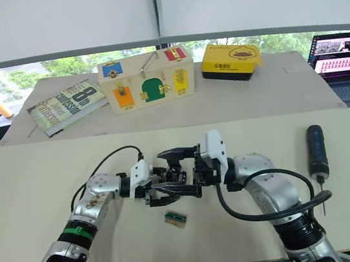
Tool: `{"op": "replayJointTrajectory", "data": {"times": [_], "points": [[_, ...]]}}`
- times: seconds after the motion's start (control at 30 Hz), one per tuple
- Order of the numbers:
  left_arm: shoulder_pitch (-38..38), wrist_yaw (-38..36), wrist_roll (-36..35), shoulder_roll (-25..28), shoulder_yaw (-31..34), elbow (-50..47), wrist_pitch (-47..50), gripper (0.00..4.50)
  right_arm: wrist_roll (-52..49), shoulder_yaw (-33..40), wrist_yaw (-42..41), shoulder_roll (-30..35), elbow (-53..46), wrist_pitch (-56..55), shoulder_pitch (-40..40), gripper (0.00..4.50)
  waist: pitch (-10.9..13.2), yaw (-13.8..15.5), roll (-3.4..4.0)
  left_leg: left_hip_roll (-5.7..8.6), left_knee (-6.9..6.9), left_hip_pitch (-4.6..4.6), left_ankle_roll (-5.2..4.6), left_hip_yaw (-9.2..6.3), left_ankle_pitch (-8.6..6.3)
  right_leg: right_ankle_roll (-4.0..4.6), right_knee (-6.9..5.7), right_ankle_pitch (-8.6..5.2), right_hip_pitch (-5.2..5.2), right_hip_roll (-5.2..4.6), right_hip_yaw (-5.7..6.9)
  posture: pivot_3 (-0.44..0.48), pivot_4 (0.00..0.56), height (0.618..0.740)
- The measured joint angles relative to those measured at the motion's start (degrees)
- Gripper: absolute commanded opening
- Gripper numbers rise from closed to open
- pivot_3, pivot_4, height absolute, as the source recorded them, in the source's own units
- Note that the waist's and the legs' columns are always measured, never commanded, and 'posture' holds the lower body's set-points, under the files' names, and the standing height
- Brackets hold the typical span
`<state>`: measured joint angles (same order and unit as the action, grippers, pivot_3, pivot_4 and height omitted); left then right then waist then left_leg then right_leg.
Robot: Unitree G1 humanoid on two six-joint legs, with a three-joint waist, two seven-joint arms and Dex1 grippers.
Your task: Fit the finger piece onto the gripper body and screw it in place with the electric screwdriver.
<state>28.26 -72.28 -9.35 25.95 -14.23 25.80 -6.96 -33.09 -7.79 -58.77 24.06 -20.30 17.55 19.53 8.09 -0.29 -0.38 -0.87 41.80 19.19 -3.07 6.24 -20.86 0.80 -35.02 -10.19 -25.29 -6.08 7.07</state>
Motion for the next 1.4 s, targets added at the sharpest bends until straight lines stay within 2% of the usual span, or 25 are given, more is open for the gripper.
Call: {"op": "replayJointTrajectory", "data": {"times": [0.23, 0.37, 0.5, 0.6, 0.73, 0.87, 1.0, 1.17, 1.3, 1.4], "points": [[-8.2, -5.0, -5.5, 11.5, 7.0, -7.4, 3.9, 4.5, -5.5, 11.6, 3.9, 8.6, -7.3, 4.5, -4.3, 4.48, 0.2, -0.4, 0.1, 0.03, -0.23, 0.11, 0.07, -0.01, 0.03, 0.02, 0.07, -0.06, -0.17, -0.05, 0.06, 0.0, 0.15, 0.74], [-14.0, -8.1, -11.2, 16.2, 11.6, -14.2, 7.3, 4.5, -5.7, 22.2, 6.2, 14.3, -10.4, 5.4, -15.5, 4.48, 0.5, 0.9, 0.11, 0.11, -0.19, 0.35, -0.03, -0.02, -0.04, -0.13, 0.14, -0.14, -0.28, -0.11, 0.09, 0.0, 0.15, 0.74], [-16.0, -9.3, -17.8, 19.2, 15.5, -24.8, 13.3, 4.5, -1.3, 31.3, 6.3, 14.9, -11.0, 1.4, -29.1, 4.48, 0.6, 1.8, 0.14, 0.21, -0.16, 0.51, -0.03, -0.09, -0.04, -0.3, 0.14, -0.23, -0.27, 0.01, 0.08, 0.0, 0.15, 0.74], [-16.9, -8.3, -21.4, 19.6, 17.0, -30.7, 17.6, 4.5, 0.4, 38.5, 6.7, 12.2, -10.7, -1.8, -38.8, 4.48, 0.6, 1.8, 0.2, 0.24, -0.17, 0.35, -0.02, -0.04, -0.04, -0.39, 0.09, -0.27, -0.15, 0.19, 0.06, 0.0, 0.15, 0.74], [-15.9, -3.6, -26.8, 18.2, 20.0, -34.7, 23.4, 4.5, 0.4, 46.0, 10.3, 6.5, -10.7, -4.5, -45.9, 4.48, 0.7, 1.2, 0.28, 0.1, -0.2, 0.04, 0.08, 0.02, -0.06, -0.88, 0.11, -0.59, 0.13, 0.39, -0.23, 0.0, 0.15, 0.74], [-13.6, 1.9, -32.8, 16.8, 23.3, -40.2, 28.7, 4.5, 1.7, 50.0, 16.4, -0.2, -9.9, -7.4, -49.9, 4.48, 0.7, 0.9, 0.31, 0.07, -0.33, -0.02, 0.15, 0.11, -0.04, -0.84, -0.04, -0.57, 0.14, 0.38, -0.8, 0.0, 0.15, 0.74], [-13.2, 2.2, -33.2, 16.8, 22.6, -42.5, 29.7, 4.5, 3.7, 50.1, 19.2, -4.0, -9.4, -8.4, -54.2, 4.48, 0.7, 1.0, 0.35, 0.1, -0.78, -0.35, 0.24, 0.41, 0.03, -0.77, 0.0, -0.61, 0.15, 0.55, -1.16, 0.0, 0.15, 0.74], [-10.0, 2.0, -33.6, 16.6, 21.2, -42.4, 31.3, 4.5, 0.5, 50.0, 24.2, -3.8, -12.3, -3.0, -55.2, 4.48, 0.7, 0.7, 0.35, 0.09, -0.9, -0.77, 0.28, 0.69, 0.04, -0.66, -0.04, -0.61, 0.17, 0.68, -1.51, 0.0, 0.15, 0.74], [-8.8, 1.9, -35.0, 16.5, 20.4, -42.5, 33.7, 4.5, -3.1, 49.8, 30.6, 4.8, -12.9, 7.6, -47.7, 4.48, 0.7, 0.0, 0.33, 0.1, -0.93, -0.8, 0.27, 0.83, 0.04, -0.66, -0.02, -0.61, 0.19, 0.69, -1.66, 0.0, 0.15, 0.74], [-8.4, 1.9, -35.1, 16.3, 19.7, -42.6, 33.9, 4.5, -4.7, 50.1, 36.6, 12.3, -10.0, 18.4, -40.5, 4.48, 0.7, 0.1, 0.31, 0.1, -0.95, -0.84, 0.27, 0.82, 0.05, -0.19, 0.0, -0.35, 0.1, 0.72, -1.63, 0.0, 0.15, 0.74]]}}
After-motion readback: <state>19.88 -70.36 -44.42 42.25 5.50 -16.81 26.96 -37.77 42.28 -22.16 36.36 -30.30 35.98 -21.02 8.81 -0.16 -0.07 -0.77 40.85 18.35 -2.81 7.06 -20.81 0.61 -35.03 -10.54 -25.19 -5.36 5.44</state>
